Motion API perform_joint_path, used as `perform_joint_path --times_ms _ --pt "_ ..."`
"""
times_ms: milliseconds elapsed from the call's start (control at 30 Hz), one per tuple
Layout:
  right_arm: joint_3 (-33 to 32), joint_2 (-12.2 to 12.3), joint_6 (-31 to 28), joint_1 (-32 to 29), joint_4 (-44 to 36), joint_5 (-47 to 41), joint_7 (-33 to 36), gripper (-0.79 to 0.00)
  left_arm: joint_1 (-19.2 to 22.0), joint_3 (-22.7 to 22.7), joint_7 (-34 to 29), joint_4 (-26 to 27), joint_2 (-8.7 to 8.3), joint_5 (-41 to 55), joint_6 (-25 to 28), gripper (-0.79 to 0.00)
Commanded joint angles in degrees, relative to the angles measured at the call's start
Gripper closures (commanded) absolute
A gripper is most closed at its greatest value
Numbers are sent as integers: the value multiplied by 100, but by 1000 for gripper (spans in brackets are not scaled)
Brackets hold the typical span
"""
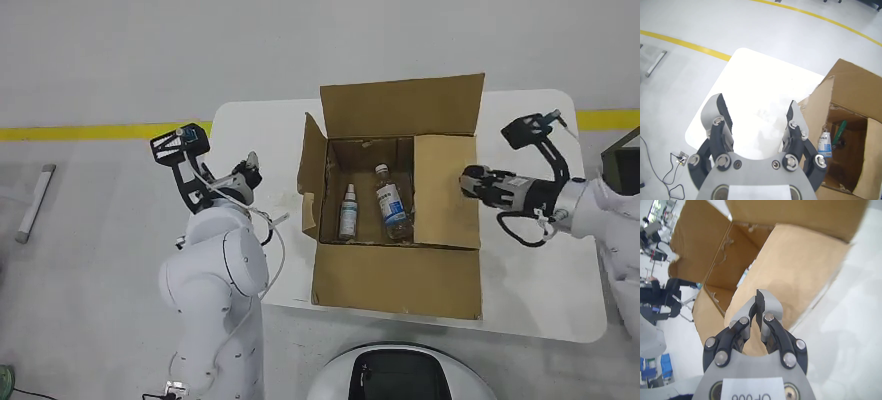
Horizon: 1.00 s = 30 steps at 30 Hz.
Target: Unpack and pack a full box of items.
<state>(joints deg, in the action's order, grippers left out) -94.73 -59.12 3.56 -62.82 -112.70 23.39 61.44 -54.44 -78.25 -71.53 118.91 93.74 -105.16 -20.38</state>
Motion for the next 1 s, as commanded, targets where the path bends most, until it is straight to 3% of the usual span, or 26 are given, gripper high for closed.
perform_joint_path --times_ms 0,200,433,700,967 --pt "-339 -2 482 28 142 -360 -262 0 -102 -8 133 -206 2 -17 -3 0" --pt "-684 -4 1250 516 1278 -1302 -571 0 -248 145 401 -865 30 271 109 0" --pt "-299 -15 1629 1484 2881 -1836 -747 0 -147 559 505 -928 76 689 577 0" --pt "532 -61 1573 2662 4232 -1891 -605 0 -46 992 567 -1001 116 1318 1251 0" --pt "1227 -145 1098 3570 5047 -1958 -409 0 12 1141 260 -1225 115 1768 1814 0"
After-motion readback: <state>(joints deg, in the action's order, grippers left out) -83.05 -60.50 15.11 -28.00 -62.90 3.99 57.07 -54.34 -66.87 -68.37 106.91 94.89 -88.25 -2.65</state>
